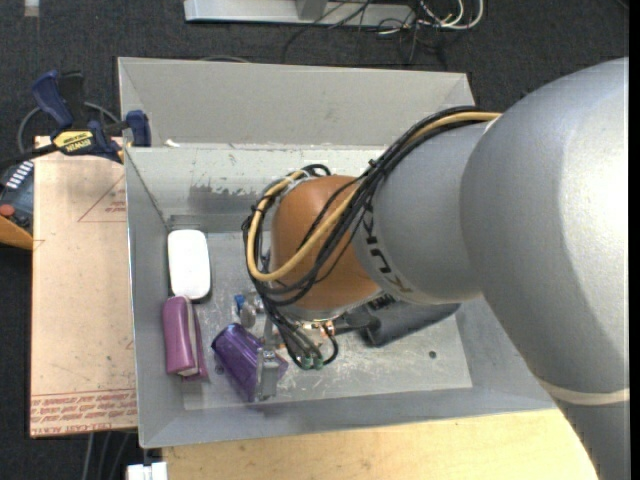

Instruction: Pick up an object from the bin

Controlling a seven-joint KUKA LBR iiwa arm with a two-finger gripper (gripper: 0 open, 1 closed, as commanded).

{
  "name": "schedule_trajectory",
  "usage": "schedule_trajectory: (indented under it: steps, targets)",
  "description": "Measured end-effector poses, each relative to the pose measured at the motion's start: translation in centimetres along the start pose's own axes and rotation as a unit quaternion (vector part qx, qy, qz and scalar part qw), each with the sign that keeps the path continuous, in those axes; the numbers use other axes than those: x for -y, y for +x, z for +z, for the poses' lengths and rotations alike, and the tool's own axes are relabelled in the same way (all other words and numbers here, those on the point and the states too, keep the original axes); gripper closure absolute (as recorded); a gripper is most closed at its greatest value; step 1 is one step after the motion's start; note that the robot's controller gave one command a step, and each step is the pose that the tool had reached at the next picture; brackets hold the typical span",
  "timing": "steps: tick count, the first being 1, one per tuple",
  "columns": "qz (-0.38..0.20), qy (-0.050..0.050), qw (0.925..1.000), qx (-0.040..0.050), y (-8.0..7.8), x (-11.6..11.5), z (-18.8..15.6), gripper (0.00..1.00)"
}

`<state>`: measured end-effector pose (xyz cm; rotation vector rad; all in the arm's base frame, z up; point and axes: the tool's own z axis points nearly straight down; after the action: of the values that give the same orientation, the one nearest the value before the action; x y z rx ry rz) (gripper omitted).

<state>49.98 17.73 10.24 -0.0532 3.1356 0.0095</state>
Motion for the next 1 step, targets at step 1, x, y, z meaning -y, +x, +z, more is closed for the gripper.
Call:
schedule_trajectory:
  steps: [1]
  targets:
    - [-0.028, 0.001, 0.9996, -0.0049, 0.26, 0.11, 2.66, 0.00]
